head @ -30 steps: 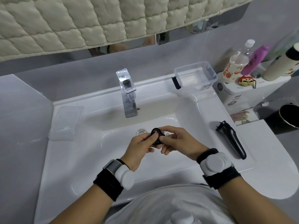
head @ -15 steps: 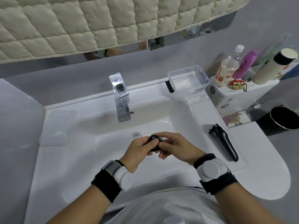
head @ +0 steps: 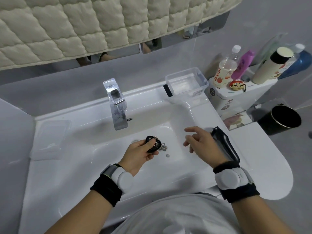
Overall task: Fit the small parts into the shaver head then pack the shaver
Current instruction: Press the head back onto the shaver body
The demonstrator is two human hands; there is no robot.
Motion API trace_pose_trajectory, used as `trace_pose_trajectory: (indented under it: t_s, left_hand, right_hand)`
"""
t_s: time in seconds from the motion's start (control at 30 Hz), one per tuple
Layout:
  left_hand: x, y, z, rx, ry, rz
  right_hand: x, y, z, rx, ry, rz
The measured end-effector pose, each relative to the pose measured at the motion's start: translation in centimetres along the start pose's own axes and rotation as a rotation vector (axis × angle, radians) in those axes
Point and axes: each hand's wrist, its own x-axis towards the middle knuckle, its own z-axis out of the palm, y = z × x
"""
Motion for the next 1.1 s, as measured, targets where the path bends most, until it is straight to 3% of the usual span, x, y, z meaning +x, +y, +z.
trace_pose_trajectory:
  t_s: [0.23,0.33,0.47,0.67,0.73,0.83,0.97,1.1]
  left_hand:
    - [0.5,0.1,0.1,0.029,-0.029,-0.01]
    - [0.8,-0.1,0.6,0.041,-0.041,-0.03]
    - [0.8,-0.3,0.7,0.068,-0.055,-0.064]
    - [0.6,-0.3,0.4,0.067,-0.046,-0.082]
    - [0.6,-0.2,0.1,0.065,-0.031,-0.076]
    - [0.4,0.1,-0.3,0.032,-0.017,-0.065]
    - [0.0,0.5,-0.9,-0.101,-0.035,-0.065]
    - [-0.7,0.9,-1.5,-0.207,-0.101,-0.068]
  right_hand:
    - [-0.5,1.8,-4.0,-0.36,0.471,-0.11]
    - [-0.6,3.3,-5.4,-0.541,0.456,-0.013]
    - [-0.7,5.0,-6.0,-0.602,0.35,0.161]
    - [-0.3,6.4,-5.4,-0.731,0.348,0.192]
    - [0.0,6.3,-5.3,-0.679,0.345,0.191]
    - [-0.3,5.4,-4.6,-0.361,0.278,0.104]
    - [-1.3,2.5,-2.3,0.049,0.035,0.138]
    - [-2.0,0.5,-0.2,0.235,-0.219,0.158]
